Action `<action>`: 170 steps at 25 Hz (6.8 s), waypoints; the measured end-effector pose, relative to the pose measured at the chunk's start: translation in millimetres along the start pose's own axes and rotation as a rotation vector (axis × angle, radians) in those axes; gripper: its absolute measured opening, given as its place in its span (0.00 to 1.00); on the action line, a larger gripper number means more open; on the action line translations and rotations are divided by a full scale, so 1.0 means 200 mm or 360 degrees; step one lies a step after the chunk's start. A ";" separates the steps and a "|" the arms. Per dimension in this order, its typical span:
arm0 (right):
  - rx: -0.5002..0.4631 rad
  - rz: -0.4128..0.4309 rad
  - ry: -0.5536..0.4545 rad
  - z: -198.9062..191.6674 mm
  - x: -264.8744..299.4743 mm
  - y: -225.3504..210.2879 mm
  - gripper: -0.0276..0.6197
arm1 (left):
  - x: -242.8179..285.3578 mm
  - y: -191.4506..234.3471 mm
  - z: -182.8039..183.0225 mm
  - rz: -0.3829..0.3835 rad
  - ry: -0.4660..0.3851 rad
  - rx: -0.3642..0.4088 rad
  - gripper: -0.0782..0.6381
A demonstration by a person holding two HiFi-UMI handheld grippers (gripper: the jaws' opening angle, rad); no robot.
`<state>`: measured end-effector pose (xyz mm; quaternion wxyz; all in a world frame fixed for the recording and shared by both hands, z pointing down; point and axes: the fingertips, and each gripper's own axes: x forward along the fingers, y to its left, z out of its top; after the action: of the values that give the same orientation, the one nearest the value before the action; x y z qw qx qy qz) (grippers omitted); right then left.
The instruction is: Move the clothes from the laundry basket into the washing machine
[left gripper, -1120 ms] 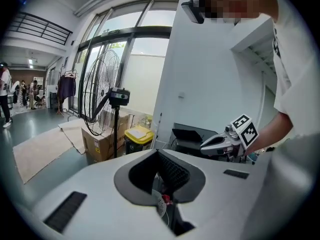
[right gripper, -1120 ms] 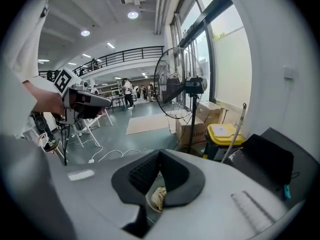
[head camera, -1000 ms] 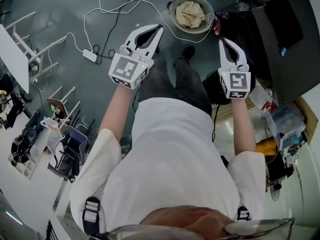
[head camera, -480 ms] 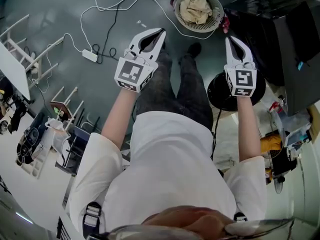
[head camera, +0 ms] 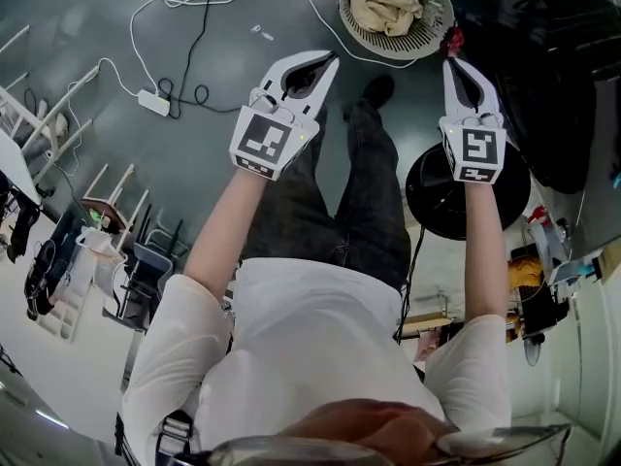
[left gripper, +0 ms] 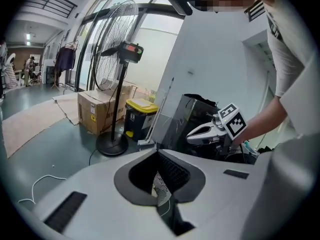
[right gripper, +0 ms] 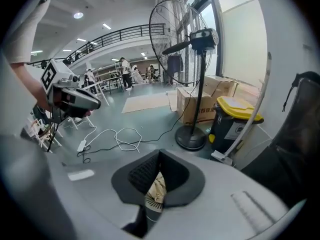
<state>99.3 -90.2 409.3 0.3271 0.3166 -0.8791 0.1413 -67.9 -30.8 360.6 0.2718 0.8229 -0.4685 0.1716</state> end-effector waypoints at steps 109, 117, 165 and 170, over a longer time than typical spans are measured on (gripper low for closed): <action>-0.0181 0.0029 0.1526 -2.52 2.22 -0.50 0.96 | 1.43 0.82 -1.07 -0.0508 0.0043 0.0655 0.12; -0.0282 0.0031 0.1552 -2.50 2.20 -0.56 0.63 | 1.44 0.81 -1.05 -0.0488 0.0023 0.0653 0.12; -0.0151 0.0211 0.0369 -1.20 1.29 -0.44 0.30 | 1.37 0.55 -0.59 -0.0481 -0.0100 0.0944 0.12; -0.0067 0.0138 0.0219 -1.04 1.12 -0.47 0.30 | 1.30 0.45 -0.50 -0.0506 -0.0135 0.0956 0.12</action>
<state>130.5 -171.4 718.6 0.3868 0.2608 -0.8702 0.1582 -18.4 -184.5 605.2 0.0209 0.9353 -0.2739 0.2231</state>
